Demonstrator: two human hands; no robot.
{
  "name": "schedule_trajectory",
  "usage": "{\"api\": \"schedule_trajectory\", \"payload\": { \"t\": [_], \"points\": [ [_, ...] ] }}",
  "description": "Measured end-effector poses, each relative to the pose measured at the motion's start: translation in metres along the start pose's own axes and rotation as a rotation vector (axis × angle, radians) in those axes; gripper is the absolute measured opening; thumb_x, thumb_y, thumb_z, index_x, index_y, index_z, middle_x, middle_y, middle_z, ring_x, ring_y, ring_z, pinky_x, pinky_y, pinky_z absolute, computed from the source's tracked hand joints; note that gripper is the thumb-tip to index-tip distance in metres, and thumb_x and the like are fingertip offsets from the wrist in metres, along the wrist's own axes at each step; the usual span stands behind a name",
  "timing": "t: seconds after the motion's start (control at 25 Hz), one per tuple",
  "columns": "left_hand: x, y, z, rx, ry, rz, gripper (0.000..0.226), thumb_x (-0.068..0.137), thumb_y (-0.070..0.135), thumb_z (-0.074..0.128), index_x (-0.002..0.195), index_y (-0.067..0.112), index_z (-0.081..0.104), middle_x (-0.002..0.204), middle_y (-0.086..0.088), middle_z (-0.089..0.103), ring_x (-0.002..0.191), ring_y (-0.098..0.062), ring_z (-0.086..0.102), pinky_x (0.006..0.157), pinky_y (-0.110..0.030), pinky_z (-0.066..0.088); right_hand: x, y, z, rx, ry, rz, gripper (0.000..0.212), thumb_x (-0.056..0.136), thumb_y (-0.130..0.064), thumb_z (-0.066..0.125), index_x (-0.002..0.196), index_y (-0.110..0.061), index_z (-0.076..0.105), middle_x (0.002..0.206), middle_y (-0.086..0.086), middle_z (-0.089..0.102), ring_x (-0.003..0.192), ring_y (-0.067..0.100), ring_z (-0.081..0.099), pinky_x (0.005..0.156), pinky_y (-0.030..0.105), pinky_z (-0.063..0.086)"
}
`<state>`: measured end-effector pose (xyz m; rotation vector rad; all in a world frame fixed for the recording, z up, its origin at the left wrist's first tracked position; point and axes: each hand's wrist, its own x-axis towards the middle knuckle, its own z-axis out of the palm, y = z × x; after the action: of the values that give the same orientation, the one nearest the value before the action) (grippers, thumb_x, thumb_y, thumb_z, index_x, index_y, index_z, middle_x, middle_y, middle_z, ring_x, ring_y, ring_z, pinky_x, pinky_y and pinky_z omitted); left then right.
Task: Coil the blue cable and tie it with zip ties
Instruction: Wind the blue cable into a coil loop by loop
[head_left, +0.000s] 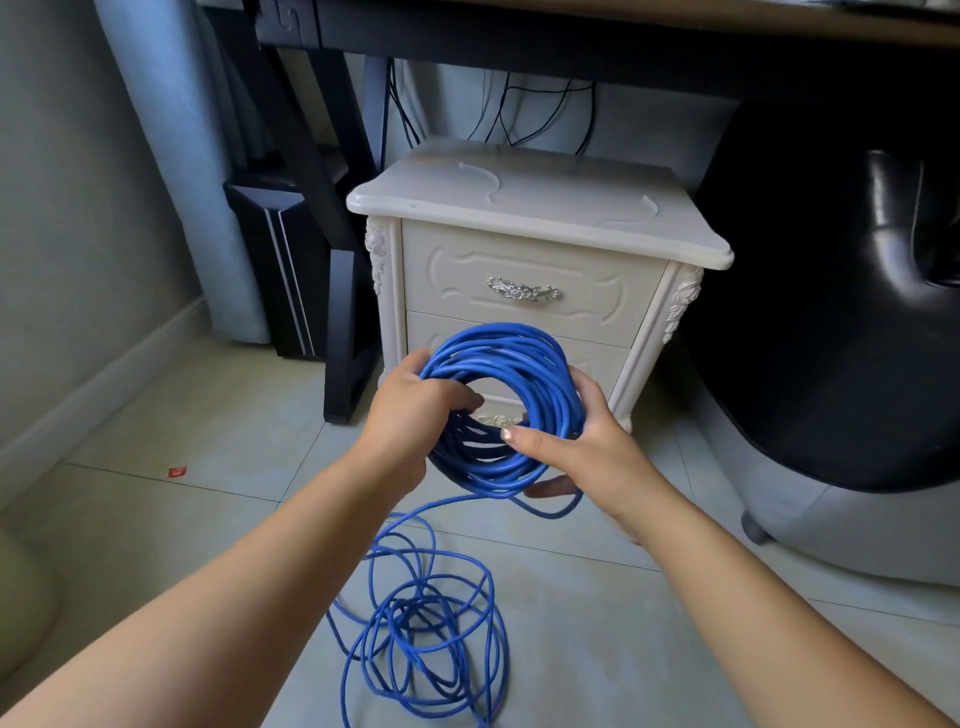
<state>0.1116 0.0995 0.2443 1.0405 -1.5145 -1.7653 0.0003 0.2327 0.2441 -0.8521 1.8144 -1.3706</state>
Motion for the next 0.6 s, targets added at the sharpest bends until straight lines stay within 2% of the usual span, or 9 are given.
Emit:
{"api": "schedule_trajectory", "payload": {
  "t": [0.08,0.24,0.36,0.44,0.52,0.6],
  "points": [
    [-0.001,-0.002,0.001,-0.093,-0.002,-0.041,0.029,0.074,-0.007,0.066,0.099,0.008,0.064,0.080,-0.008,0.063,0.073,-0.026,0.060,0.072,-0.038,0.049,0.003,0.006,0.007,0.116,0.036,0.006,0.080,0.076,-0.018,0.082,0.139,-0.041,0.037,0.107,-0.009,0.067,0.090,0.009,0.071,0.076,0.040,0.060],
    [-0.002,-0.004,0.002,-0.210,0.017,-0.084,0.027,0.077,-0.005,0.064,0.102,0.007,0.062,0.075,-0.009,0.059,0.073,-0.026,0.058,0.073,-0.038,0.048,0.007,0.008,0.010,0.316,0.052,0.007,0.075,0.077,-0.012,0.080,0.137,-0.036,0.042,0.096,-0.011,0.067,0.085,0.010,0.071,0.075,0.040,0.056],
    [-0.009,-0.007,0.007,-0.226,-0.035,-0.107,0.027,0.083,-0.003,0.063,0.108,0.008,0.061,0.076,-0.008,0.059,0.074,-0.023,0.058,0.076,-0.040,0.050,0.012,0.011,0.012,0.357,0.137,0.003,0.055,0.073,-0.002,0.078,0.119,-0.022,0.057,0.086,-0.002,0.067,0.080,0.017,0.069,0.075,0.039,0.055],
    [-0.013,-0.008,0.009,-0.161,-0.141,-0.136,0.026,0.084,0.002,0.066,0.109,0.006,0.061,0.079,-0.009,0.062,0.078,-0.023,0.061,0.084,-0.045,0.053,0.016,0.012,0.008,0.303,0.240,-0.004,0.045,0.060,-0.004,0.074,0.102,-0.013,0.061,0.078,0.004,0.063,0.077,0.024,0.064,0.078,0.043,0.053],
    [-0.013,-0.007,0.006,0.014,-0.240,-0.138,0.031,0.079,0.016,0.073,0.108,0.009,0.062,0.083,-0.007,0.066,0.081,-0.020,0.065,0.095,-0.047,0.053,0.016,0.008,0.001,0.242,0.287,-0.034,0.041,0.053,-0.007,0.067,0.093,-0.014,0.062,0.072,-0.001,0.062,0.073,0.020,0.061,0.074,0.040,0.053],
    [-0.009,-0.005,0.000,0.252,-0.271,-0.033,0.046,0.072,0.028,0.081,0.113,0.019,0.061,0.092,0.002,0.068,0.084,-0.011,0.066,0.093,-0.035,0.055,0.014,0.000,-0.006,0.042,0.292,-0.093,0.037,0.058,-0.006,0.069,0.091,-0.021,0.061,0.071,-0.007,0.063,0.066,0.014,0.058,0.066,0.028,0.049]
  ]
}}
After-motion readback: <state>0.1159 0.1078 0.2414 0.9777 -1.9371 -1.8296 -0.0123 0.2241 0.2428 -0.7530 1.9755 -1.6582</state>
